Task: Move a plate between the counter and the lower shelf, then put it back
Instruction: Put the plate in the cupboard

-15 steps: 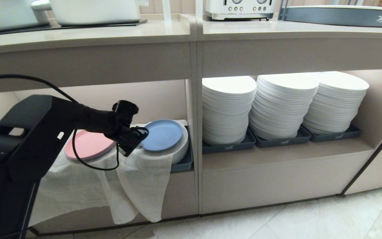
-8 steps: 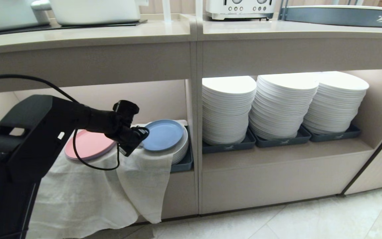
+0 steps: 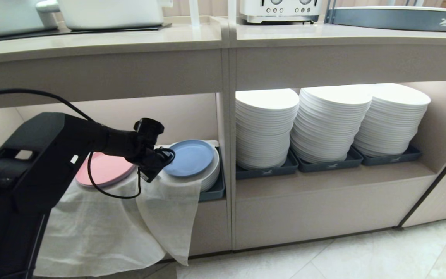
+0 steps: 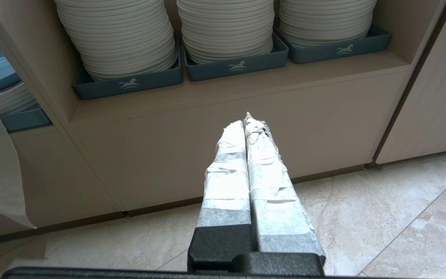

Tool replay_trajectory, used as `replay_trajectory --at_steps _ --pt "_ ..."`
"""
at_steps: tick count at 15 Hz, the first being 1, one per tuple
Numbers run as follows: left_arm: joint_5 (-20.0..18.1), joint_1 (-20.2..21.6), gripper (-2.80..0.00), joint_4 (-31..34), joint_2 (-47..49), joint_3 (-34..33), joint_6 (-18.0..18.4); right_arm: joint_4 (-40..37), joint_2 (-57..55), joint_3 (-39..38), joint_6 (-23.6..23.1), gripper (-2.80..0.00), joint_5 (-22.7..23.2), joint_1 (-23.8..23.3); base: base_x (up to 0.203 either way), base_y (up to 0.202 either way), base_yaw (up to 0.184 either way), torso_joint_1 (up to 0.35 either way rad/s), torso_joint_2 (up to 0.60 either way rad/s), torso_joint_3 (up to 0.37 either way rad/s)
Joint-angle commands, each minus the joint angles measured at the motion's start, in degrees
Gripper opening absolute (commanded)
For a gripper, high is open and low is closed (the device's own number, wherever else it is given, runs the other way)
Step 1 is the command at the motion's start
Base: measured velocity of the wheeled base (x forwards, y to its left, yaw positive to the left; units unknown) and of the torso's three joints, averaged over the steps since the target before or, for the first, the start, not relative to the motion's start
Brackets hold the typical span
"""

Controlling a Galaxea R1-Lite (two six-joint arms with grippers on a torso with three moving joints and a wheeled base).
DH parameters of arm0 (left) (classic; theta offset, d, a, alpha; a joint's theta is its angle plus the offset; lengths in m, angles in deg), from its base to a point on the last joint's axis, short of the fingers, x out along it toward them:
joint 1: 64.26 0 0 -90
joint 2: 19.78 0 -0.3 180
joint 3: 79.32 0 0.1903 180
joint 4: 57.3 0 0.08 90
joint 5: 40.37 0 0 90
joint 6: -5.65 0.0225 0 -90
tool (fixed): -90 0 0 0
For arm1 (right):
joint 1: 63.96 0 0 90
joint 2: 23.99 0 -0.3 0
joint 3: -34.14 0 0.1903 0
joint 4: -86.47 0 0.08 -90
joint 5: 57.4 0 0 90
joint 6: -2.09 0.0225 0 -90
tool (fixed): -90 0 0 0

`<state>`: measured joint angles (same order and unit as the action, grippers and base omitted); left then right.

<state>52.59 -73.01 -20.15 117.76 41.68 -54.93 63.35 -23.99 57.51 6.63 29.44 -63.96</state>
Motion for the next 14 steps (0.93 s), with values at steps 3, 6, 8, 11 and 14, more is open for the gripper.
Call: replay_trajectory --at_steps 3,6,8,11,14 --pt "0.3 0.0 0.0 0.6 -0.4 0.2 -0.3 0.0 0.0 0.0 0.0 -2.8 -0.1 0.0 0.0 0.0 0.0 0.0 0.0 0.0" --pt "0.3 -0.2 0.0 0.6 -0.5 1.8 -0.4 0.1 0.0 0.0 0.0 -2.8 0.0 0.0 0.0 0.0 0.0 0.0 0.0 0.0" --pt "0.3 -0.3 0.0 0.9 -0.5 3.8 -0.4 0.0 0.0 0.0 0.0 -2.8 0.0 0.0 0.0 0.0 0.0 0.0 0.0 0.0" --pt "0.3 -0.4 0.0 2.9 -0.1 7.0 -0.4 0.0 0.0 0.0 0.0 -2.8 0.0 0.0 0.0 0.0 0.0 0.0 0.0 0.0" --pt "0.3 -0.8 0.0 3.1 -0.1 7.1 -0.5 0.0 0.0 0.0 0.0 -2.8 0.0 0.0 0.0 0.0 0.0 0.0 0.0 0.0"
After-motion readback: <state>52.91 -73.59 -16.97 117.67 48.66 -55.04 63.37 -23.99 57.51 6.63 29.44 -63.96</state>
